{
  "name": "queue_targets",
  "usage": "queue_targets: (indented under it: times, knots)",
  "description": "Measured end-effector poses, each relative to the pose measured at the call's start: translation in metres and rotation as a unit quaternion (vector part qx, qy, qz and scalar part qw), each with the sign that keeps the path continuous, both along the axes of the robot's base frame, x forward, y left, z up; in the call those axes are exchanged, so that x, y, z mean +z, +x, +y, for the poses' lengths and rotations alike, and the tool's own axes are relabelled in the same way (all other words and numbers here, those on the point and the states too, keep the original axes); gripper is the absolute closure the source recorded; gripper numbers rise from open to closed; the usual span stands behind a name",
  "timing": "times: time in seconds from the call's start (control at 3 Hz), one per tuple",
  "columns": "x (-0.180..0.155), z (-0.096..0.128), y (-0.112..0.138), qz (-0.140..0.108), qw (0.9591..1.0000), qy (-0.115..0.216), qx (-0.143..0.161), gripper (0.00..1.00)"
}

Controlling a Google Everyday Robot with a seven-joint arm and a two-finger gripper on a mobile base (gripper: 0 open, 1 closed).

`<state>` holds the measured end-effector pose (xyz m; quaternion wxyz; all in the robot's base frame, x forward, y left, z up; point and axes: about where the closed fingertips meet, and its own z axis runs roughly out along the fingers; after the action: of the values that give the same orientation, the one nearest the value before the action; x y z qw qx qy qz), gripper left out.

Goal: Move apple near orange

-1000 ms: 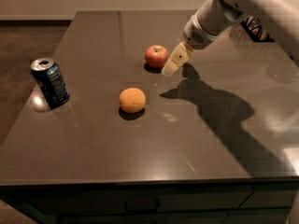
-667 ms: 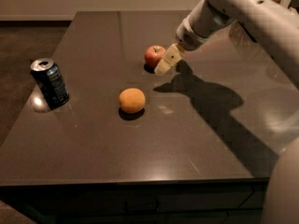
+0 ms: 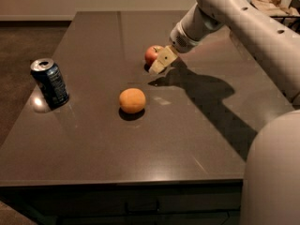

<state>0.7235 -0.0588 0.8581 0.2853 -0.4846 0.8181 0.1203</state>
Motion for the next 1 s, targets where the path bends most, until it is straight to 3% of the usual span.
queue_targets:
  times: [0.33,1.0]
  knots:
    - [-0.004,0.004,0.006,0.006,0.9999,0.010,0.000,0.17]
    - [0.005,0.011,-0.005,0.001,0.9988,0.043,0.024,0.64]
